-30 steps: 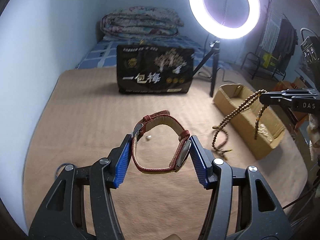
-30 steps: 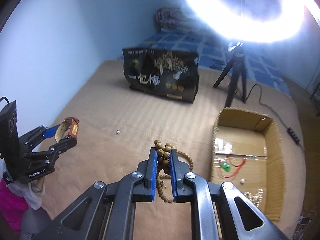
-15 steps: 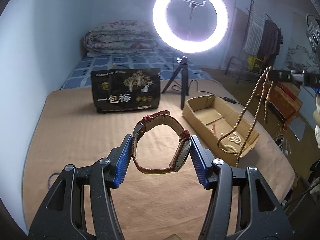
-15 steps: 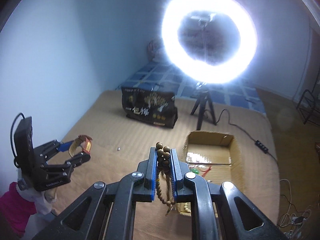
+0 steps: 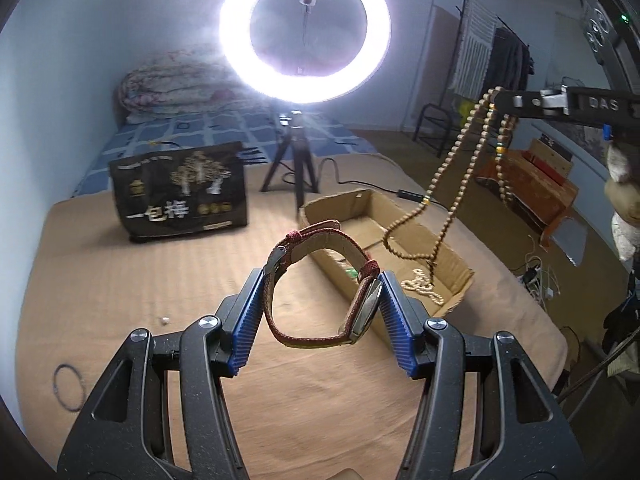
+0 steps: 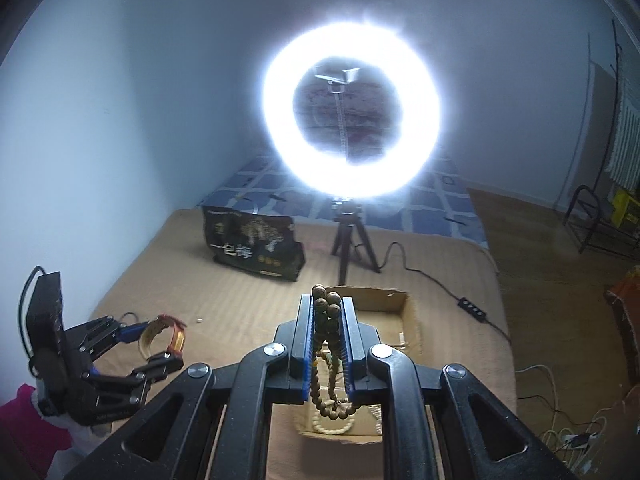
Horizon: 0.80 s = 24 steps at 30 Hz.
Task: Organize jewelry
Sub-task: 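Carry the bead necklace over the box while the left tool carries the watch there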
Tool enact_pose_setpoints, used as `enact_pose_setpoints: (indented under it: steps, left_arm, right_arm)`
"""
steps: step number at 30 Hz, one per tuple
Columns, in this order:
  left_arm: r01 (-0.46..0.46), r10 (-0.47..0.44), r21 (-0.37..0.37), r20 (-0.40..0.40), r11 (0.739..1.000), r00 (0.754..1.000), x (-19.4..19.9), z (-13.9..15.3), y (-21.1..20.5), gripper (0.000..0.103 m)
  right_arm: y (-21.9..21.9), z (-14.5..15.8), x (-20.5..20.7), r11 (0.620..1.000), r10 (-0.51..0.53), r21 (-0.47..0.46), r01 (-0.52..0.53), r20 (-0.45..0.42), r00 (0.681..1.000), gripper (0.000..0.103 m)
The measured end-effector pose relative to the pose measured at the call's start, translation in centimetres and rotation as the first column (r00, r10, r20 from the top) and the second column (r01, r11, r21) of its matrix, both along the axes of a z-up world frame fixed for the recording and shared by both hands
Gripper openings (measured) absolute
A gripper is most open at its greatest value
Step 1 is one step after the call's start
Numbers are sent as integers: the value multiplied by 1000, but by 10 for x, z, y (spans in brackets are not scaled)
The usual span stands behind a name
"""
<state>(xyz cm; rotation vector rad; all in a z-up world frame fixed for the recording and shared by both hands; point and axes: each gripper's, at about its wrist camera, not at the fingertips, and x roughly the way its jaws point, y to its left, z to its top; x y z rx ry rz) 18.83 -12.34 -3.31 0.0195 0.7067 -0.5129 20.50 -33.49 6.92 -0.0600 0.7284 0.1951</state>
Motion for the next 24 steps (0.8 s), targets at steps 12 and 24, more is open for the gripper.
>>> enact_pose_setpoints:
  steps: [12, 24]
  left_arm:
    - [67, -67, 12, -42, 998, 997, 20, -29, -66, 58]
    - [101, -98, 32, -90, 994, 991, 42, -65, -107, 58]
  right_arm:
    - [-32, -28, 47, 997, -72, -22, 71, -24, 997, 10]
    - [-47, -64, 86, 994, -102, -33, 100, -56, 993, 10]
